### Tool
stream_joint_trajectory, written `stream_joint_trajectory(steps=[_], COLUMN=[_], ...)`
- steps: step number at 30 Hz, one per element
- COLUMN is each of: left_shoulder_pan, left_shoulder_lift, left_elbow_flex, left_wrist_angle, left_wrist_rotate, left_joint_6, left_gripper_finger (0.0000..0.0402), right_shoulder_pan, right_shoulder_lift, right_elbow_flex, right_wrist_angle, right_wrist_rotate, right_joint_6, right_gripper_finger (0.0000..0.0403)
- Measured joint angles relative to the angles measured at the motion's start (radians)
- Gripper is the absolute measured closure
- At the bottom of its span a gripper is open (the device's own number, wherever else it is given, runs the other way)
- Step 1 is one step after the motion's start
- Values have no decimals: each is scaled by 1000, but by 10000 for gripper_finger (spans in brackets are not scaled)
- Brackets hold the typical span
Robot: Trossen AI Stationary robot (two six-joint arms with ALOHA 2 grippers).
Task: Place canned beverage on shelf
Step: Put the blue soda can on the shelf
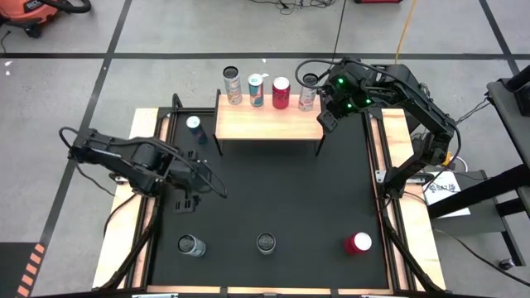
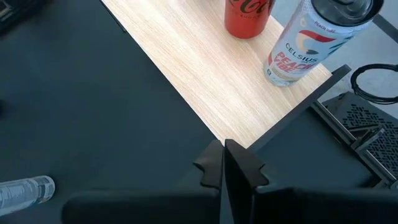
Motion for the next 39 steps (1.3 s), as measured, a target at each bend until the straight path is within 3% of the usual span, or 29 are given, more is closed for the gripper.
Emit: stream_joint_trajectory(steps=[6, 12, 22, 27, 33, 39], left_shoulder_pan=[35, 55, 42, 41, 56, 160], left_shoulder_lift=[25, 25, 25, 33, 33, 32], left_elbow_flex=[-1, -1, -1, -1, 0, 0], left_wrist_angle=[-8, -12, 45, 27, -22, -119], left_wrist_rotate=[-54, -66, -46, -45, -142, -239], left_joint_6=[126, 123, -101, -139, -69, 0], left_gripper_finger=[52, 52, 52, 52, 52, 52], right_shoulder_pan=[6, 22, 26, 26, 26, 26], right_shoulder_lift=[0, 0, 0, 0, 0, 0], right_elbow_flex=[0, 0, 0, 0, 0, 0], right_wrist_angle=[1, -10, -10, -10, -10, -10], right_wrist_rotate=[44, 121, 122, 122, 122, 122], right_joint_6=[0, 4, -7, -7, -7, -7], right_gripper_finger=[403, 403, 403, 403, 403, 403])
